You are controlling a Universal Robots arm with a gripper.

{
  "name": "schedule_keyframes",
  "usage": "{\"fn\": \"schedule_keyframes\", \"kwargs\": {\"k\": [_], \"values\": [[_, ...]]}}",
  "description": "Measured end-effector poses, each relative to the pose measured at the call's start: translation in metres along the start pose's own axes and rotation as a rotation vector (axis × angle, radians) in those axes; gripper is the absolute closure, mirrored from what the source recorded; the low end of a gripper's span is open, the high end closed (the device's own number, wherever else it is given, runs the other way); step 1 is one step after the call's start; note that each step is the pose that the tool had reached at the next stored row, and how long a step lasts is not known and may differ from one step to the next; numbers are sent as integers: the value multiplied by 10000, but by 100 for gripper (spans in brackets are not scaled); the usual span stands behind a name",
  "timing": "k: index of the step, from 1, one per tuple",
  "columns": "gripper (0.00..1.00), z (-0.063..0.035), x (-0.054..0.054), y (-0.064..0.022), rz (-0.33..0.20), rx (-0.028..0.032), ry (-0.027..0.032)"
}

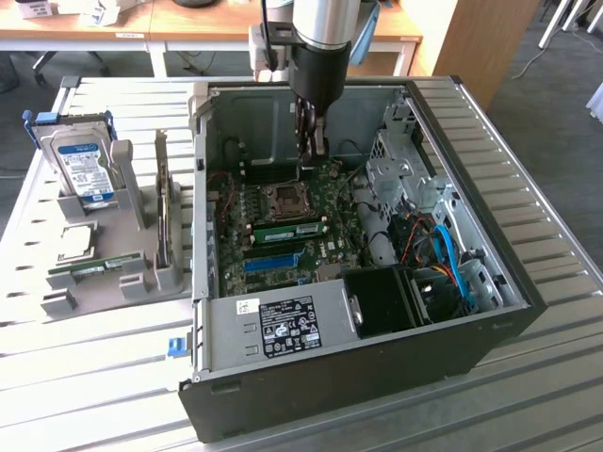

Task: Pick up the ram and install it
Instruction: 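Press down the ram until it locks into place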

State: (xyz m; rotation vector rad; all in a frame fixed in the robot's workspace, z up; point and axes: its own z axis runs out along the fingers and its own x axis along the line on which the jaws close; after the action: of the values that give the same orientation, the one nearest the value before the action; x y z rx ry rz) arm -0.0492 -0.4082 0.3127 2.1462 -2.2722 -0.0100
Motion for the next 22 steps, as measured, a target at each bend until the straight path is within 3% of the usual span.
{"fn": "schedule_keyframes", "kwargs": {"k": [22], "values": [[89, 9, 0, 0, 3968, -29, -62]]}}
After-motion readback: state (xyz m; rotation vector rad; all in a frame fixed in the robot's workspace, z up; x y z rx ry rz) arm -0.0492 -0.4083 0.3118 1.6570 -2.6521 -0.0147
